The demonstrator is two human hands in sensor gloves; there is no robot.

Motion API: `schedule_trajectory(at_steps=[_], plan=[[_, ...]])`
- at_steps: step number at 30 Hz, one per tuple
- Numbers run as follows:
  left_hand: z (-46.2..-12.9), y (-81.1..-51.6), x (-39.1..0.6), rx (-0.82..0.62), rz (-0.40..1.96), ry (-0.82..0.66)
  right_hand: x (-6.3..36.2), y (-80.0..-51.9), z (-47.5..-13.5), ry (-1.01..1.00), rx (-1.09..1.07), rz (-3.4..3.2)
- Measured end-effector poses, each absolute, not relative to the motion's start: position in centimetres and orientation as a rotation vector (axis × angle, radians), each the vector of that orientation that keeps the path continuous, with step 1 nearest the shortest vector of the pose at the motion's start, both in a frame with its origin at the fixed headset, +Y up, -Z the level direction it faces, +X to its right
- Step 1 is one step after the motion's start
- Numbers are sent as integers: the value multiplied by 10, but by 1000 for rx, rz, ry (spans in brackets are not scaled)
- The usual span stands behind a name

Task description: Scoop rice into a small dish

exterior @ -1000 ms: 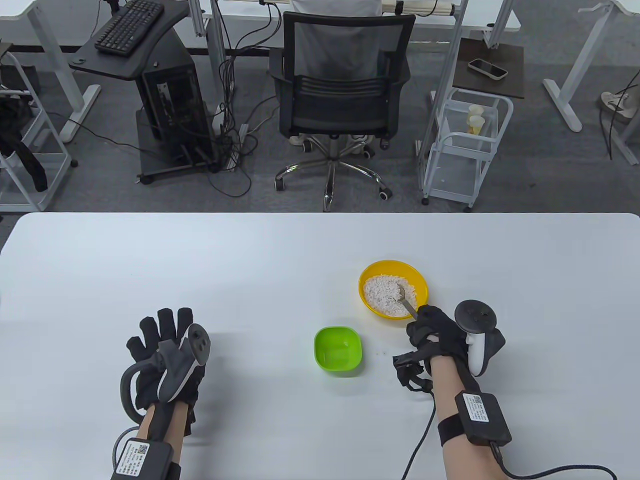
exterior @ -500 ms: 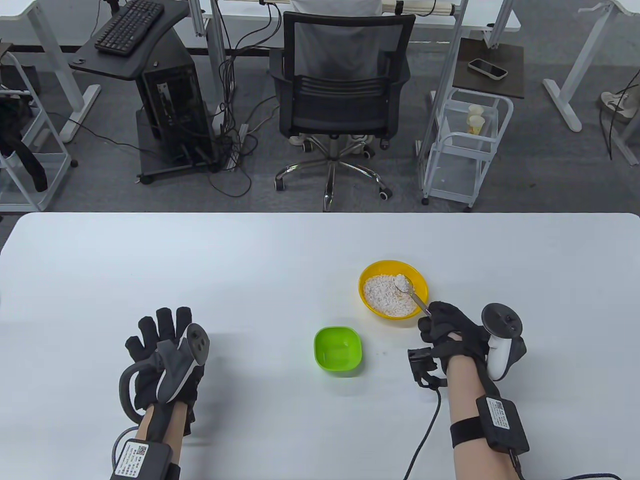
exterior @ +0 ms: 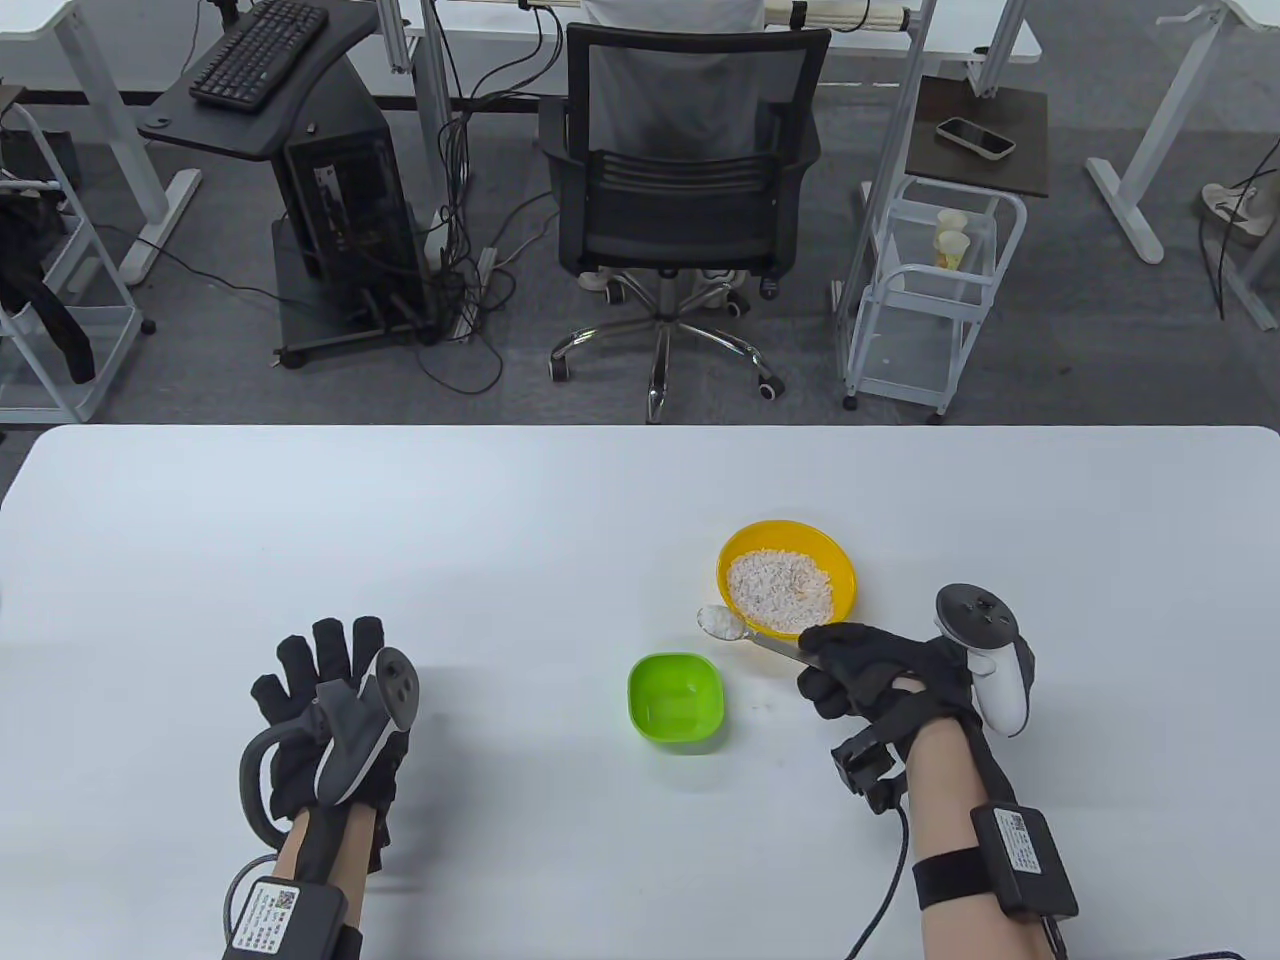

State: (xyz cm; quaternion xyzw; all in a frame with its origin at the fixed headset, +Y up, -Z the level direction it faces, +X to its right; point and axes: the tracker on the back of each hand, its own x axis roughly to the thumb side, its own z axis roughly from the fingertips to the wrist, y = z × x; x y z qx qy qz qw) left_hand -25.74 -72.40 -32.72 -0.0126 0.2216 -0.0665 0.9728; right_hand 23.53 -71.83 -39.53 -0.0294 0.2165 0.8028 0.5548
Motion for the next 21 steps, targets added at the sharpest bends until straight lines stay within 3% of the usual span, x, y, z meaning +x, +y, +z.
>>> schedule_trajectory(at_steps=[11, 21], plan=[[-329, -727, -259, -41, -134, 447, 199, -724, -395, 635, 26, 2139], [-329, -727, -257, -44, -136, 444, 199, -723, -395, 521, 11, 2168]])
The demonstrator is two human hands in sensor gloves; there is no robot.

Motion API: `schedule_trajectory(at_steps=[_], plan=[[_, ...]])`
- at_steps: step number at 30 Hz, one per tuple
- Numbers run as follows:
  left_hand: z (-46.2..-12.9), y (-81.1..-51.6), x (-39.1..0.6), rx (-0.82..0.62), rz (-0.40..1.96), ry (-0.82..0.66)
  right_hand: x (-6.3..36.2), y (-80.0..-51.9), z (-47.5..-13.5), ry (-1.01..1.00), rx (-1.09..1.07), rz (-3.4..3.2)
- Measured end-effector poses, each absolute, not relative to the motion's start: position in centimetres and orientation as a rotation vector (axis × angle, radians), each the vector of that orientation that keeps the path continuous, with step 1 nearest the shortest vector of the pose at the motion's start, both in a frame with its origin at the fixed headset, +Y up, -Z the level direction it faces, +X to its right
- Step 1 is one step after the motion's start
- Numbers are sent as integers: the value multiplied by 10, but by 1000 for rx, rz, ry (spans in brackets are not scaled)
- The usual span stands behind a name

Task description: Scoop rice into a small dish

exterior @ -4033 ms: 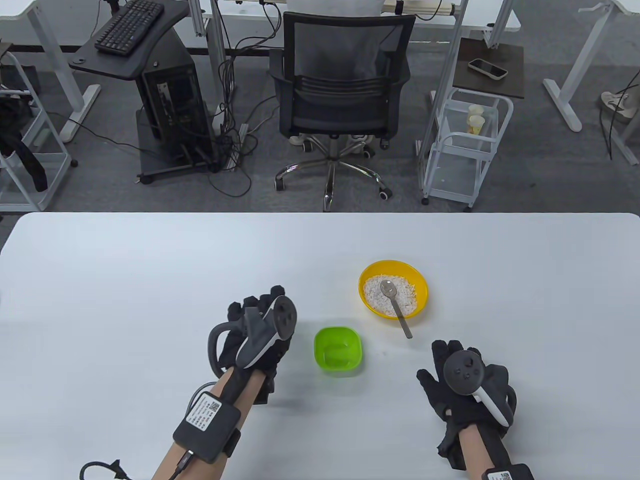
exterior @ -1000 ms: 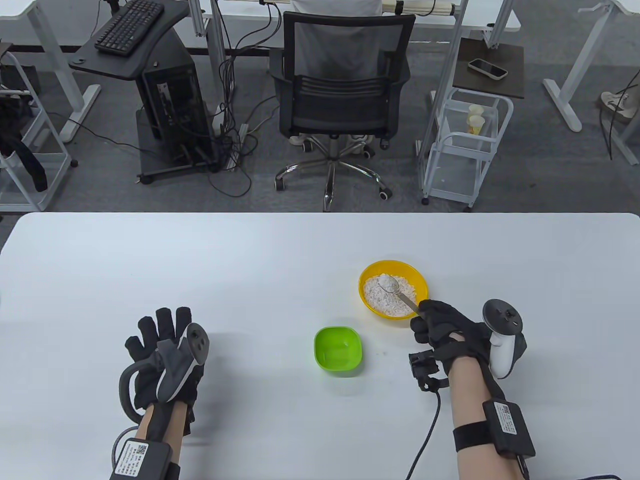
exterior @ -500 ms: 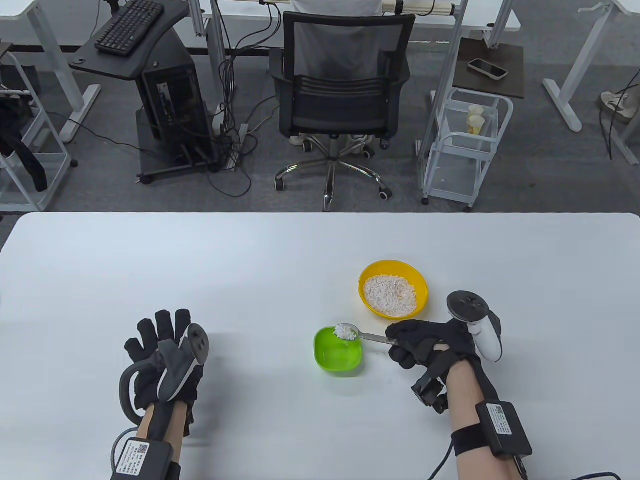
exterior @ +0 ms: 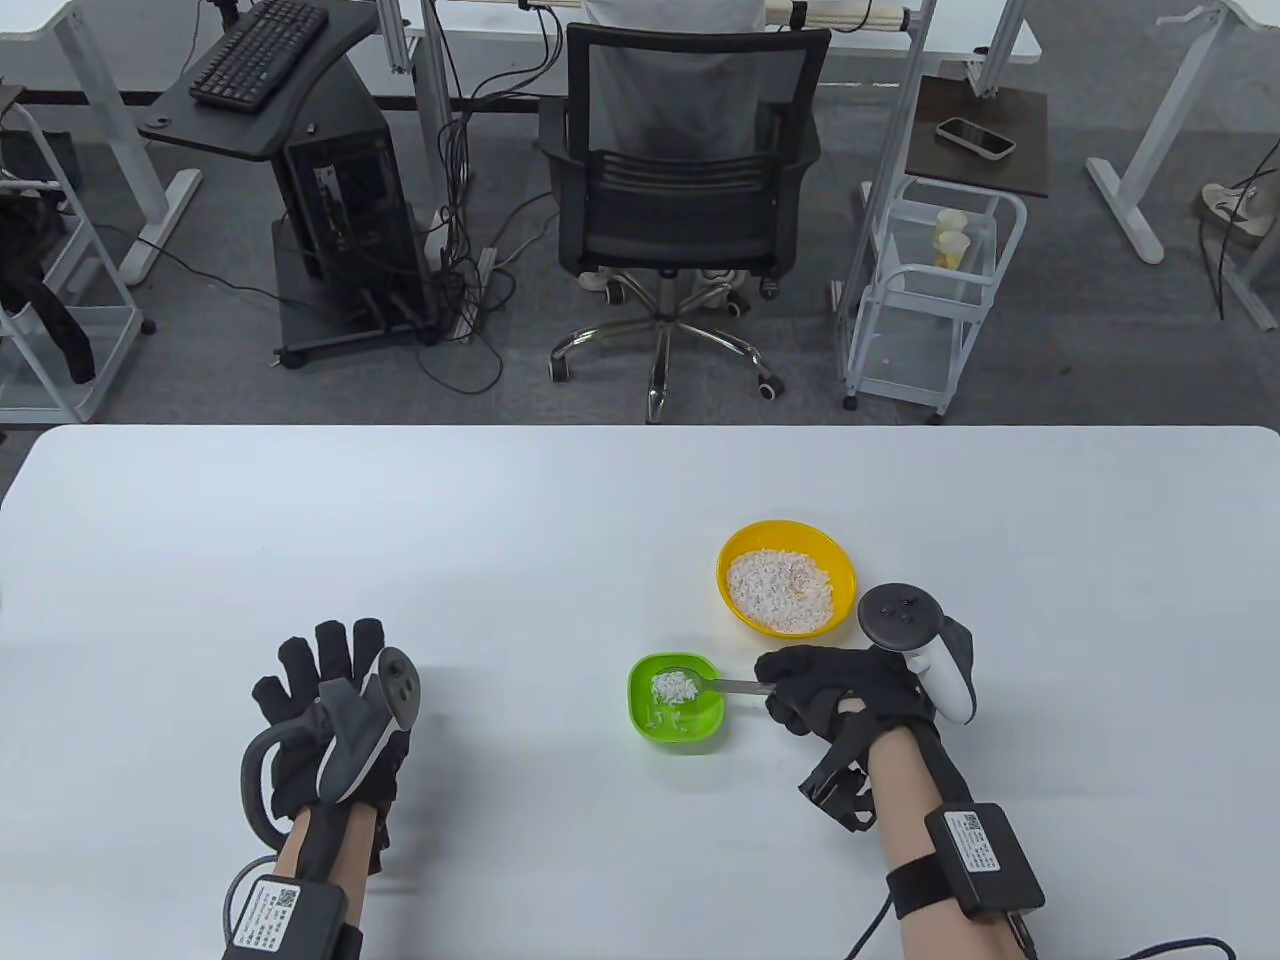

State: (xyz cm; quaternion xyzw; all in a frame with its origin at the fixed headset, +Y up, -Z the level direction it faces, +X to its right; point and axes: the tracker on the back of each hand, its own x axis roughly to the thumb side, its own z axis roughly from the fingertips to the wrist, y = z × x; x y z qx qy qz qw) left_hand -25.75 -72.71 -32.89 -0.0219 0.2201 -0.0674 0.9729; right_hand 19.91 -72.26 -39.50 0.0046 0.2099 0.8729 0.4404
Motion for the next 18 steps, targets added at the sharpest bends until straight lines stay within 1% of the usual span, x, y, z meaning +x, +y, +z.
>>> schedule_trajectory(at_steps=[7, 11, 18], plan=[[-329, -728, -257, -56, -147, 448, 200, -722, -396, 491, 24, 2175], [-326, -723, -256, -55, -149, 447, 199, -722, -396, 467, 30, 2189], [-327, -724, -256, -56, -149, 446, 200, -722, -397, 389, 38, 2238]])
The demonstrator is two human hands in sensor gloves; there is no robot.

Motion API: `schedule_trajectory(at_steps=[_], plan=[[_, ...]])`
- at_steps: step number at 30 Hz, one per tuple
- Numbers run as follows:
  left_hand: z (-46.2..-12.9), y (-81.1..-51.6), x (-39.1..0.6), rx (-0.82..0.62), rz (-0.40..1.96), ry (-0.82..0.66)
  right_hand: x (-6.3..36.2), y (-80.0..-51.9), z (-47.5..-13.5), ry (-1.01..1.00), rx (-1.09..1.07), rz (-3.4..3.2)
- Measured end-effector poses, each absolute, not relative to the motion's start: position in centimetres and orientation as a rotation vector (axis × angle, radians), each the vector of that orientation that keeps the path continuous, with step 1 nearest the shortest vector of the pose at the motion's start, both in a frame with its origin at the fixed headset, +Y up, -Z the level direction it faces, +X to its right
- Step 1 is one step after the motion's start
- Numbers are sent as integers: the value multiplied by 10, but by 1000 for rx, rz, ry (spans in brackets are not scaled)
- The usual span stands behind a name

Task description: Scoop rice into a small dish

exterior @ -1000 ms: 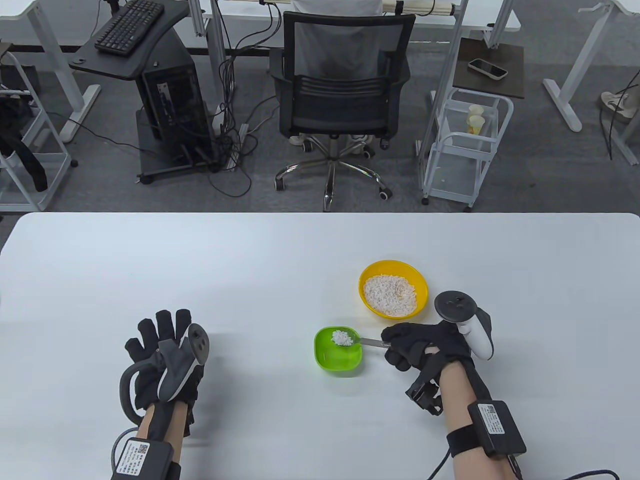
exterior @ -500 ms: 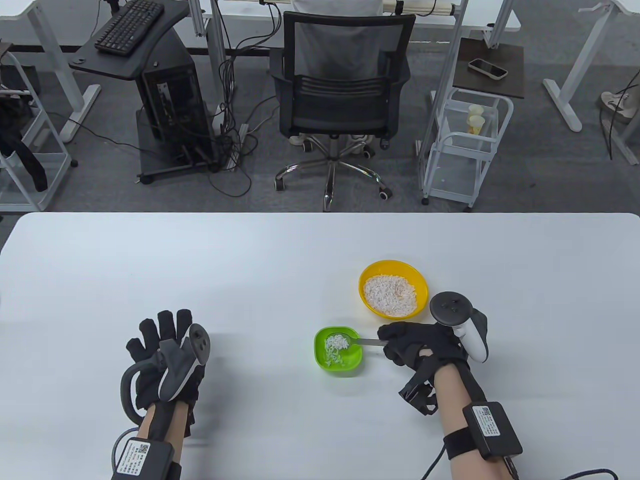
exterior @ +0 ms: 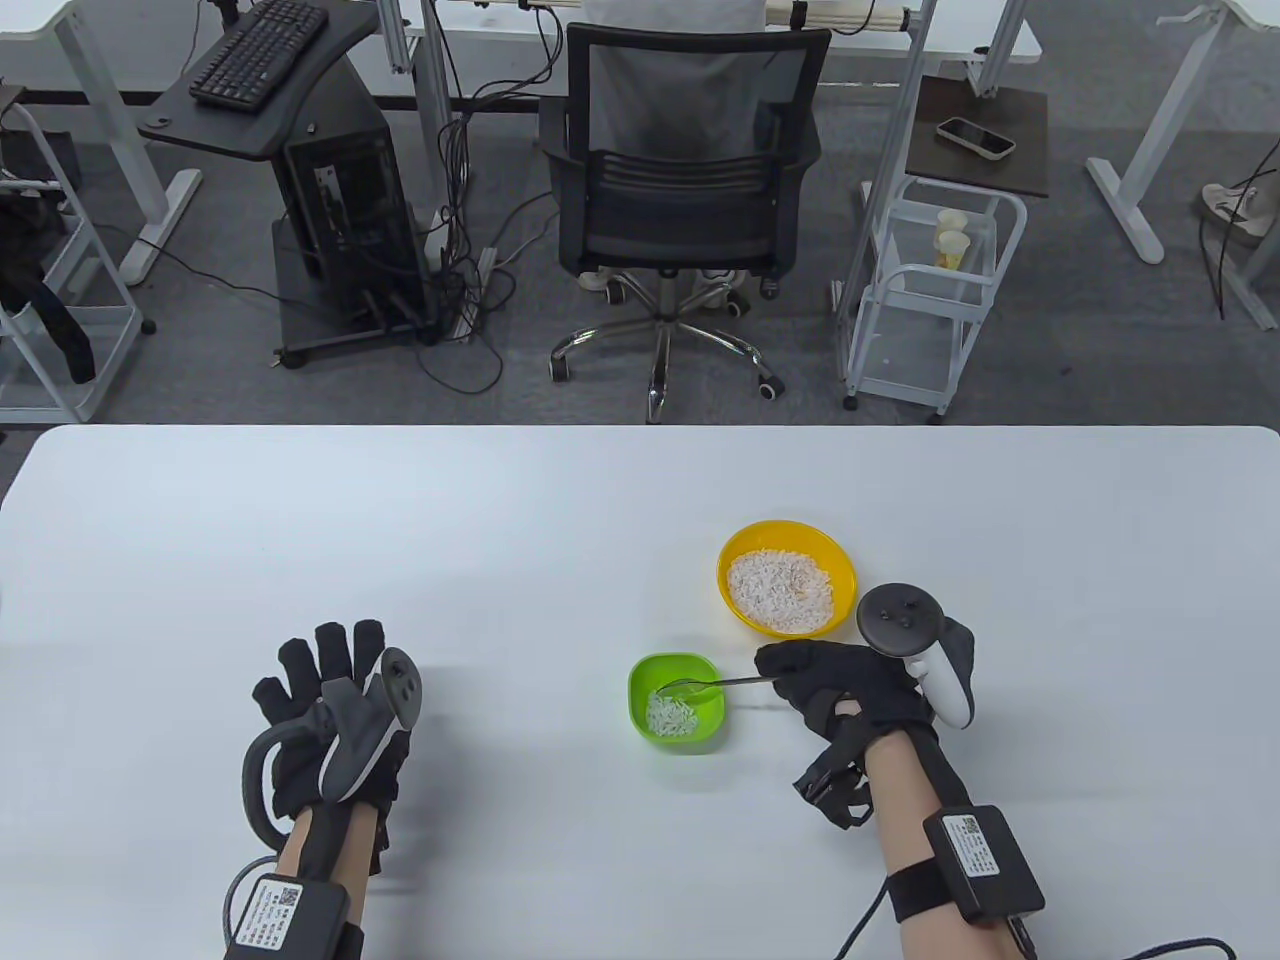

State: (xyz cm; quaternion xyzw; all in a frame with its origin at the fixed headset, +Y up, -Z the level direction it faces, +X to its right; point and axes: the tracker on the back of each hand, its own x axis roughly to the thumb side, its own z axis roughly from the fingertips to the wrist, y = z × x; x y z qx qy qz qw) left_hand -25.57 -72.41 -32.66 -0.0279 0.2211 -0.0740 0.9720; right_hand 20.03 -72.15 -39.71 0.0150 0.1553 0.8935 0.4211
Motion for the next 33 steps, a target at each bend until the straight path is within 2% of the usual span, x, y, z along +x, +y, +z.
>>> schedule_trajectory(at_steps=[5, 9, 10, 14, 25, 33], plan=[[-327, -725, -255, -62, -146, 446, 217, -696, -394, 121, 49, 2046], [-327, -725, -255, -67, -154, 452, 247, -694, -389, -229, -137, 1983], [-327, -725, -255, -68, -153, 453, 251, -696, -389, -249, -179, 1992], [-326, -723, -255, -63, -141, 454, 258, -715, -395, -206, -294, 2142], [-326, -722, -253, -58, -138, 443, 236, -742, -405, -232, -439, 2409], [-326, -722, -253, -56, -140, 442, 238, -752, -407, -117, -364, 2228]])
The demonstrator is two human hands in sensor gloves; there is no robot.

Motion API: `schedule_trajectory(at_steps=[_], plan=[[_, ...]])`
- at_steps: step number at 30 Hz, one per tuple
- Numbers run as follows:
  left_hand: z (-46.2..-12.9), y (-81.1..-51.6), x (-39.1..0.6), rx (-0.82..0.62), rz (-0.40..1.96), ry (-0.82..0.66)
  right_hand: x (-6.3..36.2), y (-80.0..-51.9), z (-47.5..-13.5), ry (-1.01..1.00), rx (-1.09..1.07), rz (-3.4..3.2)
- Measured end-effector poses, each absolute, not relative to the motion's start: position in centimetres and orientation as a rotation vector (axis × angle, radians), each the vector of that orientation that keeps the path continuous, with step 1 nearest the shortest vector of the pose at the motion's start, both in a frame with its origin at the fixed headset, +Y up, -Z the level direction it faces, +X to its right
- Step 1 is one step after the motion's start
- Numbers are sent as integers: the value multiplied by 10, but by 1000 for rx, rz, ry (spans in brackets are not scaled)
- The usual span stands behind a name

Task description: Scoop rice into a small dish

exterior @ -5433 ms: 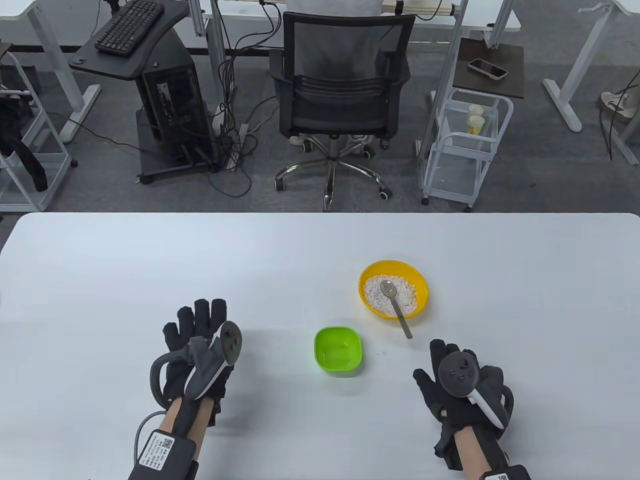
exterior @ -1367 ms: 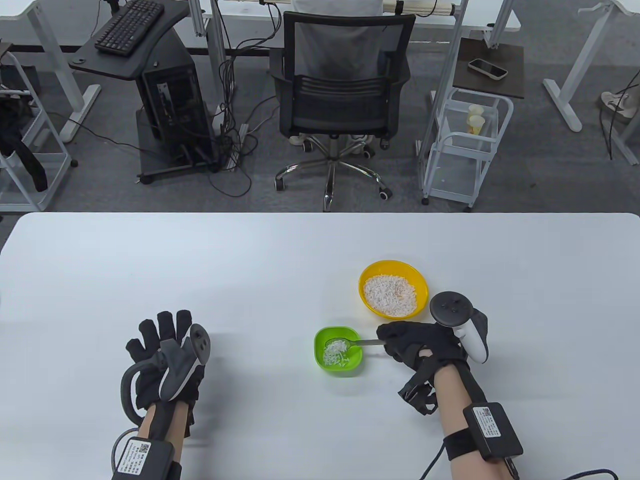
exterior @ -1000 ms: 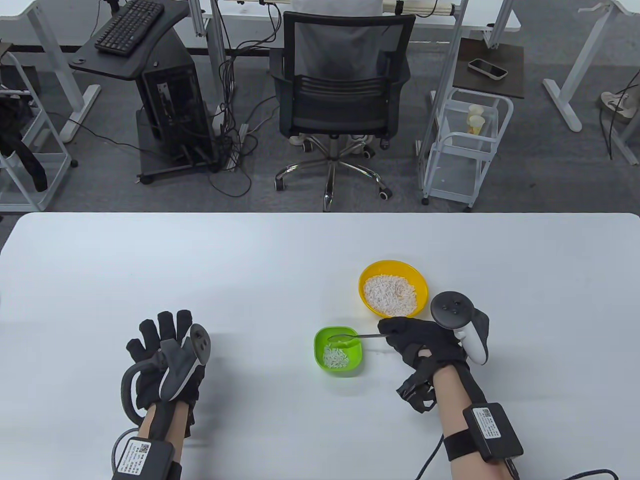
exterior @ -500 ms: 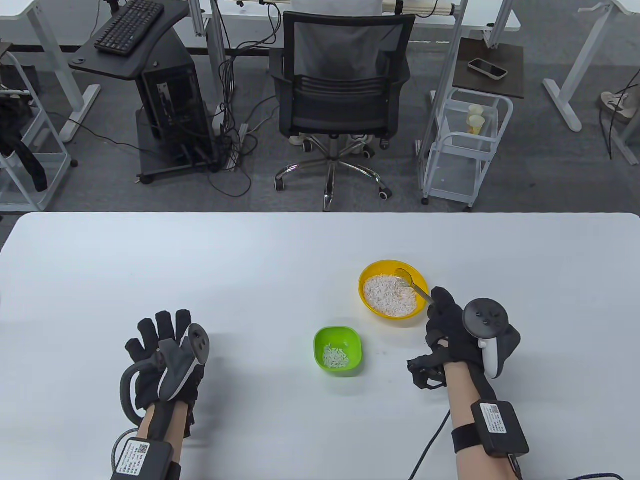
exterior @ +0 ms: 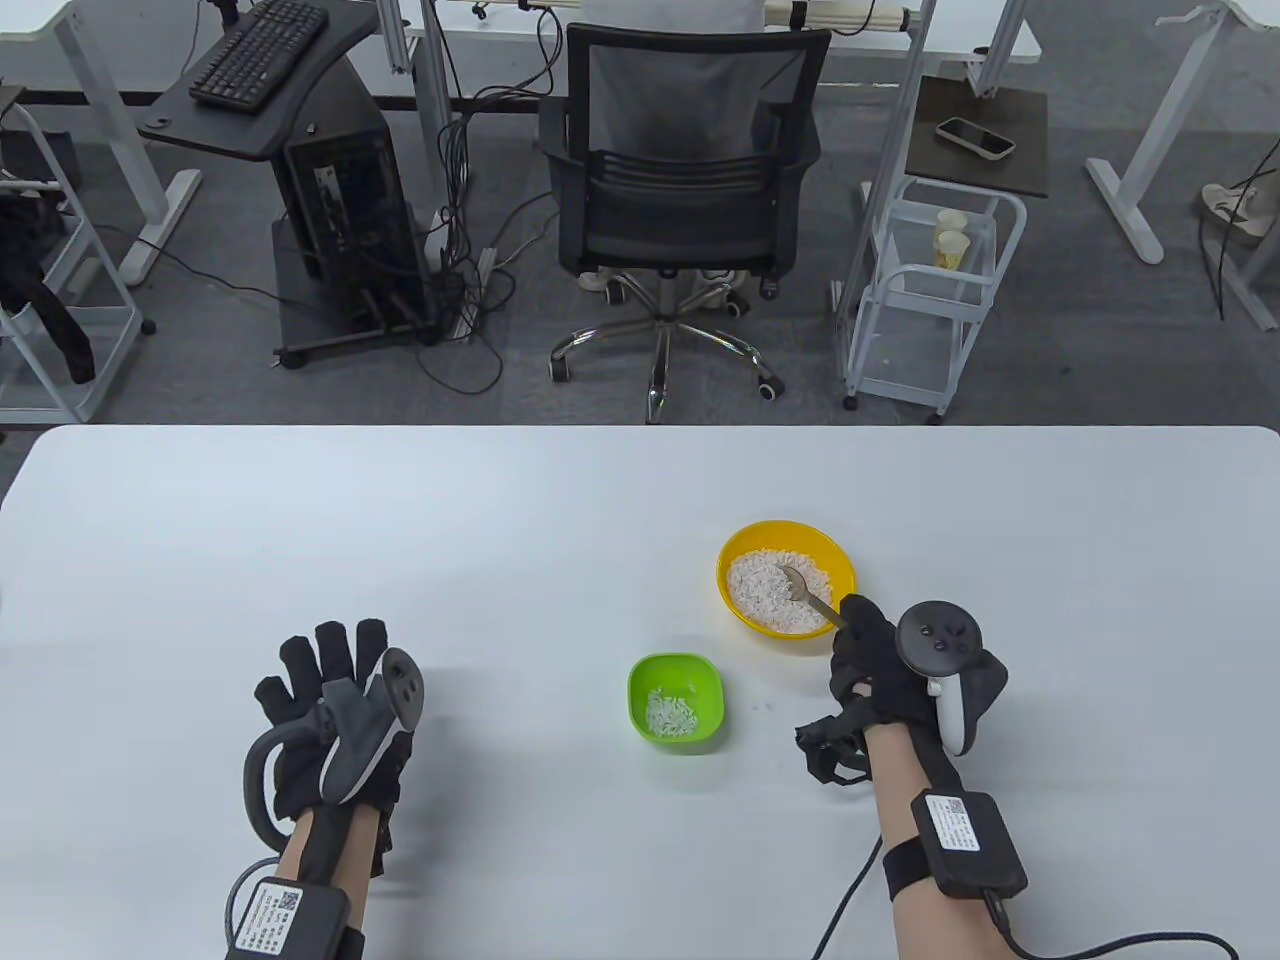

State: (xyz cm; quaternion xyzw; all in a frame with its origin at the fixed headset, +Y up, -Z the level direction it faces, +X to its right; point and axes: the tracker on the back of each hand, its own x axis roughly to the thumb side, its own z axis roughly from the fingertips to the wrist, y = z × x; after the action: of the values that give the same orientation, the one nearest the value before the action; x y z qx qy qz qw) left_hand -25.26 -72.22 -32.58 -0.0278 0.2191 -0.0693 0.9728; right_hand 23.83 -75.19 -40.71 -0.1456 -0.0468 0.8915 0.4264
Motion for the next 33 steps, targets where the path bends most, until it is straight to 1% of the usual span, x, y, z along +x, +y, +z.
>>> schedule_trajectory(at_steps=[3, 6, 11, 19, 27, 33], plan=[[-326, -723, -252, -54, -137, 439, 241, -755, -407, -87, -371, 2150], [-327, -724, -251, -59, -147, 436, 243, -761, -406, -13, -405, 2014], [-327, -724, -251, -62, -145, 438, 248, -764, -403, -12, -490, 1914], [-326, -724, -252, -58, -133, 440, 264, -761, -401, -5, -513, 1800], [-326, -724, -254, -61, -123, 447, 273, -751, -400, 12, -449, 1703], [-326, -724, -256, -69, -121, 459, 276, -735, -398, 67, -322, 1642]])
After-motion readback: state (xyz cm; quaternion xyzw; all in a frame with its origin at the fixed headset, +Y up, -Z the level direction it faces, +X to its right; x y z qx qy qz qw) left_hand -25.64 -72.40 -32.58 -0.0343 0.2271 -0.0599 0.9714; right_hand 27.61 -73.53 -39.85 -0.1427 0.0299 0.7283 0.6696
